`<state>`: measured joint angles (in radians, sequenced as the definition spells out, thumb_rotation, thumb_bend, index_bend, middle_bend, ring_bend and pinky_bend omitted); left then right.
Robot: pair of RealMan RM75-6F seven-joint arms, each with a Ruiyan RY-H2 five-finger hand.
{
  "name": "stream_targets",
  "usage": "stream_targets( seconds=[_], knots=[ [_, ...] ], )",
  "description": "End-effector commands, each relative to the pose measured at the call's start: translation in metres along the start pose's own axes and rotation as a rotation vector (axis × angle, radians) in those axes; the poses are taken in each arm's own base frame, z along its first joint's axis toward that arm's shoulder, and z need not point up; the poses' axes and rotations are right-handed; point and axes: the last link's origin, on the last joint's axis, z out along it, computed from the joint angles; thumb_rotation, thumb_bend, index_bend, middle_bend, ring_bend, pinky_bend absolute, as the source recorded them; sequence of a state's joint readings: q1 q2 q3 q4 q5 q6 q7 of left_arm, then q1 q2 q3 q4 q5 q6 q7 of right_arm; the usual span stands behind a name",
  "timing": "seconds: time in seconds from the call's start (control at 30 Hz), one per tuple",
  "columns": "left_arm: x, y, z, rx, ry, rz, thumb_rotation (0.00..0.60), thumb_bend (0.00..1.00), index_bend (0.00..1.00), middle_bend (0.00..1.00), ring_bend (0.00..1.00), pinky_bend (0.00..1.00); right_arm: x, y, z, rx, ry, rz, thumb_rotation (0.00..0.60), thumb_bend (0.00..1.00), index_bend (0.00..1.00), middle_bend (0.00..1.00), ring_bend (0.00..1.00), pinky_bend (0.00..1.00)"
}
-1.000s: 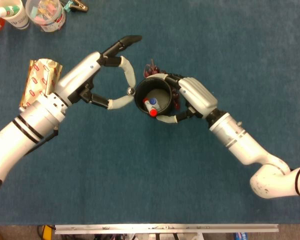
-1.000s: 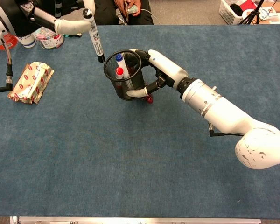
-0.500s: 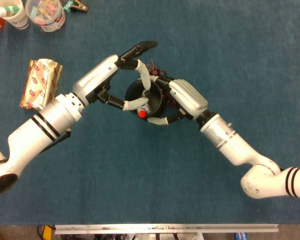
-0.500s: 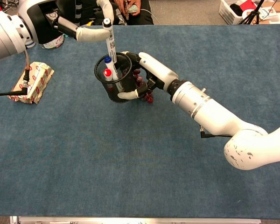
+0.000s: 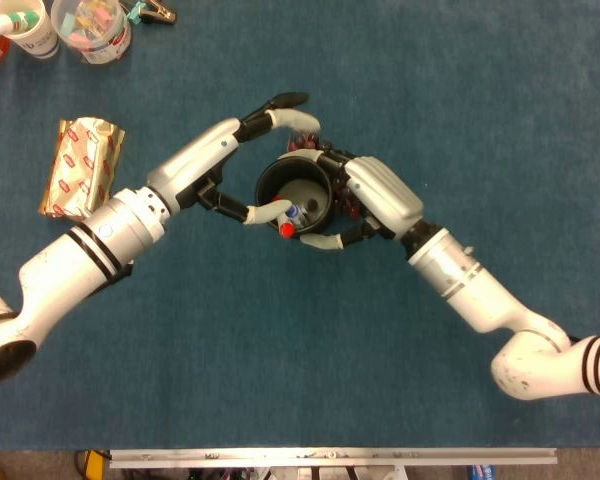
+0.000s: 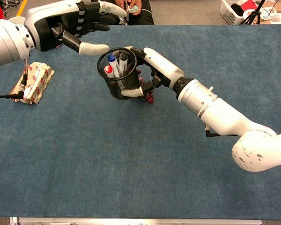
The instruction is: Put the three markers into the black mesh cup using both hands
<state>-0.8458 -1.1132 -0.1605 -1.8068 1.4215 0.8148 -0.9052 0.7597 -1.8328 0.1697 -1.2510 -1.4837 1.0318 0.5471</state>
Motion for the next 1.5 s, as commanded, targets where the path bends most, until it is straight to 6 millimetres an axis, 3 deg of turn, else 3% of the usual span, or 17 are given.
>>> stream_targets(
  seconds=[0.03, 0.33, 0.47, 0.67, 1.2, 1.5],
  knots=[
    [0.009, -0.007, -0.006, 0.011, 0.027, 0.101, 0.6, 0.29, 0.11, 0.0, 0.0, 0.0, 0.008, 0.002, -0.009, 0.0, 0.004, -0.007, 0.6, 0.37, 0.41, 0.37, 0.24, 0.25],
    [0.026, -0.02, -0.021, 0.006, 0.102, 0.326, 0.6, 0.29, 0.11, 0.0, 0.0, 0.0, 0.039, 0.015, -0.047, -0.03, 0.026, -0.031, 0.6, 0.37, 0.41, 0.37, 0.24, 0.25],
    [0.032, -0.025, -0.028, 0.006, 0.128, 0.415, 0.6, 0.29, 0.11, 0.0, 0.0, 0.0, 0.044, 0.025, -0.061, -0.066, 0.038, -0.003, 0.6, 0.37, 0.41, 0.37, 0.24, 0.25],
    [0.035, -0.031, -0.034, -0.002, 0.165, 0.498, 0.6, 0.29, 0.11, 0.0, 0.0, 0.0, 0.029, 0.033, -0.067, -0.072, -0.003, 0.01, 0.6, 0.37, 0.41, 0.37, 0.24, 0.25],
    [0.034, -0.033, -0.041, -0.004, 0.171, 0.549, 0.6, 0.29, 0.11, 0.0, 0.0, 0.0, -0.016, 0.043, -0.051, -0.072, -0.069, 0.045, 0.6, 0.37, 0.41, 0.37, 0.24, 0.25],
    [0.031, -0.036, -0.043, -0.002, 0.158, 0.55, 0.6, 0.29, 0.11, 0.0, 0.0, 0.0, -0.025, 0.047, -0.057, -0.068, -0.091, 0.035, 0.6, 0.37, 0.41, 0.37, 0.24, 0.25]
  ],
)
